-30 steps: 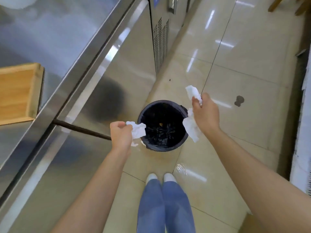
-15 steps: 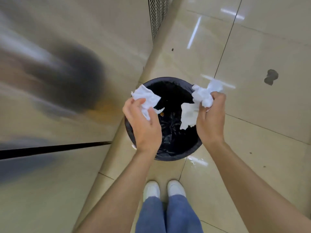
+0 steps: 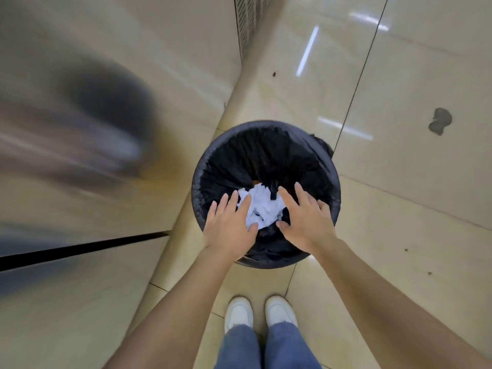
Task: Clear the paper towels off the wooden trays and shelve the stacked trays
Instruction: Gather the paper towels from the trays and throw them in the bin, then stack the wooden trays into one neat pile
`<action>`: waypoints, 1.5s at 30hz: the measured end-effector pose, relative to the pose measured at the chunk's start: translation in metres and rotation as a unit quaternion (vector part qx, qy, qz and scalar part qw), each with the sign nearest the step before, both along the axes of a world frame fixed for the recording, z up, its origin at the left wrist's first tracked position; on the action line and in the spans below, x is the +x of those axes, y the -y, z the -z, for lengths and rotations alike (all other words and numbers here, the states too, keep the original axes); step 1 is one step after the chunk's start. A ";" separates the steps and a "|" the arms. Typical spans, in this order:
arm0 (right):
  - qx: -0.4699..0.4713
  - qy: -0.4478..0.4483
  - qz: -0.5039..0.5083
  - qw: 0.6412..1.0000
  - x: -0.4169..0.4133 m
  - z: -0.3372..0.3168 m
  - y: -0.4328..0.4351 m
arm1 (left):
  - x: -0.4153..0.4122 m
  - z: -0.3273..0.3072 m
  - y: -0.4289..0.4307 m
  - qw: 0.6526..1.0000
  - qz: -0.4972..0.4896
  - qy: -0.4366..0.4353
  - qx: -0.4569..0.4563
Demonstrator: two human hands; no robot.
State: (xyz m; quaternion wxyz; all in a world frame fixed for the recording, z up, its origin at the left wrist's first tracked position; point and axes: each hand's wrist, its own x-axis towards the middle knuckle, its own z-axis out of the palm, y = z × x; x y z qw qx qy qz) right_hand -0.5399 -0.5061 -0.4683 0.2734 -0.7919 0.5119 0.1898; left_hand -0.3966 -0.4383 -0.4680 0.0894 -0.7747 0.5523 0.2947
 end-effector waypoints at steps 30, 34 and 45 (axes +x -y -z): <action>-0.302 0.258 -0.173 0.901 0.118 -0.548 0.041 | 0.129 -0.544 -0.048 0.891 -0.216 0.179 -0.357; -0.303 0.271 -0.228 0.885 0.163 -0.563 0.004 | 0.161 -0.557 -0.105 0.876 -0.284 0.175 -0.349; -0.213 0.207 -0.284 0.912 0.288 -0.515 -0.060 | 0.211 -0.495 -0.203 0.841 -0.462 0.036 -0.280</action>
